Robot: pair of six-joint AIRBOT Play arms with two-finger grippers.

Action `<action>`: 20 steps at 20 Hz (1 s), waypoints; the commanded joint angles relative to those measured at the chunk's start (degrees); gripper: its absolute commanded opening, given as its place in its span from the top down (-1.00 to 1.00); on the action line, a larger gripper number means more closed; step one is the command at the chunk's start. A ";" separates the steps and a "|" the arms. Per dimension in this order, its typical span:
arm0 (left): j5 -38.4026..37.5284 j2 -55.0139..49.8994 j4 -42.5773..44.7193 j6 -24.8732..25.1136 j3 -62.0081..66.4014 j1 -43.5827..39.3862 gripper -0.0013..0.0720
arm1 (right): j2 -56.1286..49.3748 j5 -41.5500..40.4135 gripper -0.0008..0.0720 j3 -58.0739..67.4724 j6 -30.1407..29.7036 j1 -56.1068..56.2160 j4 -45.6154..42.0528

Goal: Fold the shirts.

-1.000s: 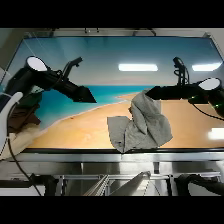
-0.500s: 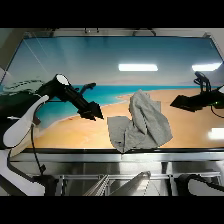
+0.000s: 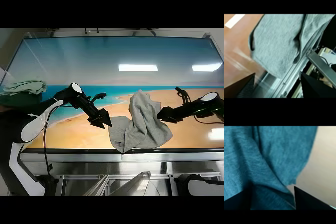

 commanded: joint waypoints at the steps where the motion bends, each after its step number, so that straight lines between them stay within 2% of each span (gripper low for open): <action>1: 6.40 -0.48 -2.51 0.00 -0.02 -0.17 -0.55 | -1.64 -0.79 -0.44 -0.37 -1.88 4.00 2.05; 2: 7.37 -0.52 -2.56 0.00 -0.02 -0.17 -0.37 | -1.64 -0.76 -0.17 -0.37 -2.56 4.28 2.91; 3: 7.58 -0.66 -3.10 0.00 -0.02 -0.17 -0.27 | -1.64 -0.74 -0.15 -0.37 -2.71 4.37 4.02; 4: 7.61 -0.76 -4.63 0.04 -0.02 -0.17 -0.09 | -1.64 -0.74 -0.15 -0.37 -2.93 4.35 5.07; 7: 9.35 -0.90 -9.92 2.91 1.05 -0.17 0.54 | -1.62 -0.55 -0.14 -0.35 -3.56 4.35 7.69; 8: 9.70 -0.87 -9.73 3.06 2.03 -0.17 0.92 | -1.60 -0.42 0.12 -0.35 -3.58 4.35 8.04; 10: 9.51 -0.85 -9.79 3.45 4.44 -0.17 0.93 | -1.57 1.31 0.75 -0.24 -5.33 4.33 9.09; 11: 8.94 -0.74 -9.81 3.56 5.90 -0.02 0.93 | -1.44 2.95 0.94 0.28 -6.60 4.31 9.81; 15: 7.74 6.75 -9.75 3.85 10.78 3.52 0.94 | 4.72 9.90 0.94 7.58 -6.97 2.16 12.92; 20: 7.19 27.12 -9.86 2.69 18.58 14.47 0.93 | 24.87 8.83 0.94 19.89 -10.19 -7.28 30.21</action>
